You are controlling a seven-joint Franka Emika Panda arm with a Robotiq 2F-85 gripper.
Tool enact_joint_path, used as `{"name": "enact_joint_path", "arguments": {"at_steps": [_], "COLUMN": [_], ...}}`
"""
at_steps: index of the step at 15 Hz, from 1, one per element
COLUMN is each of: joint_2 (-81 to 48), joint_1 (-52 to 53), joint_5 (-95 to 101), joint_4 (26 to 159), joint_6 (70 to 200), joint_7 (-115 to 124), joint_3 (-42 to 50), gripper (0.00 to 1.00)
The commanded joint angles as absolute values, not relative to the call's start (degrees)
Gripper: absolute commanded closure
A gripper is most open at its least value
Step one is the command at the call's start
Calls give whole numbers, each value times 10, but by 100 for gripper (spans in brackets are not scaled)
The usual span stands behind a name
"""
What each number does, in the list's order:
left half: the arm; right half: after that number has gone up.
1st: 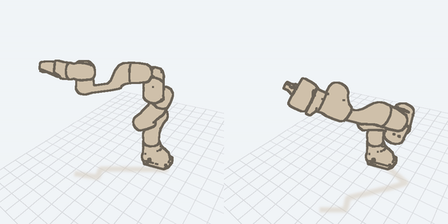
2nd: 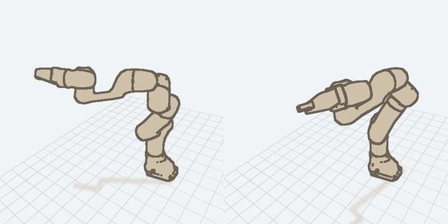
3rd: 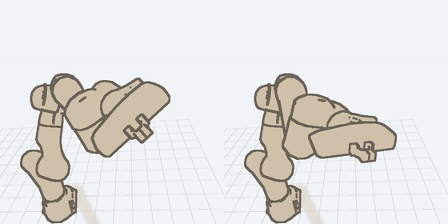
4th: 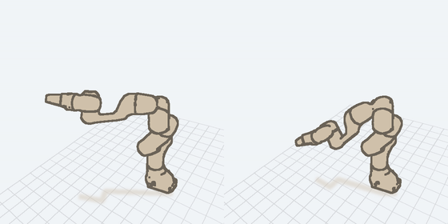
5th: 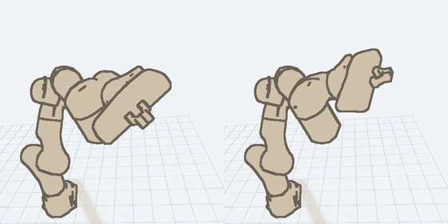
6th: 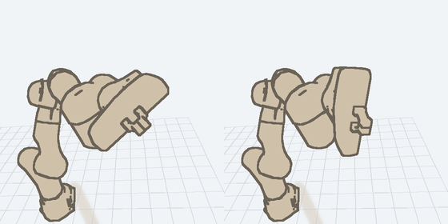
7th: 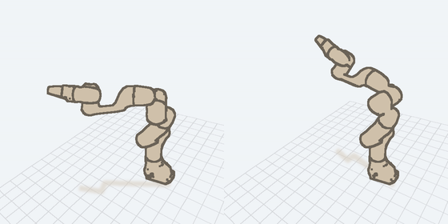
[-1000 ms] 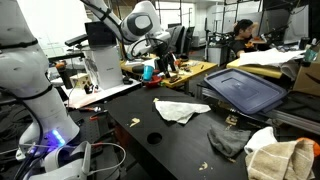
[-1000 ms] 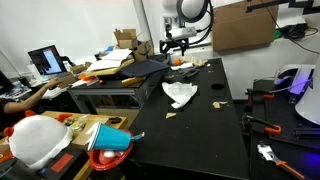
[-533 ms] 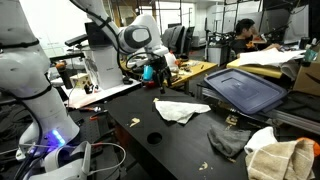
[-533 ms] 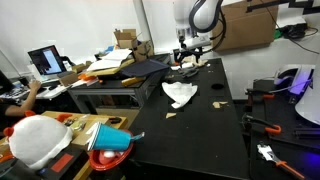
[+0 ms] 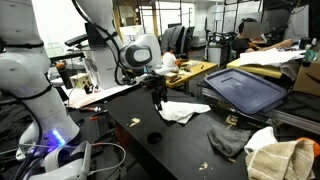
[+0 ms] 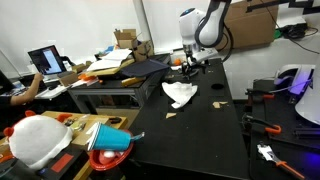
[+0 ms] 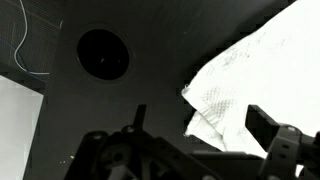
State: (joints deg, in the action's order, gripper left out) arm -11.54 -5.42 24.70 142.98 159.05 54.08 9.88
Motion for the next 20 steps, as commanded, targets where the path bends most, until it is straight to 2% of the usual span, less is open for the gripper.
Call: {"name": "enact_joint_path", "arguments": {"at_steps": [1,10,20], "joint_2": [-141,-219,-276], "joint_1": [-46,-25,-4], "joint_5": [236,108,-24], "joint_4": [1440,1421,1368], "joint_6": [1635,1709,1712], "joint_7": [488,364,261], "joint_3": [129,143,141], "gripper": [0,0,0]}}
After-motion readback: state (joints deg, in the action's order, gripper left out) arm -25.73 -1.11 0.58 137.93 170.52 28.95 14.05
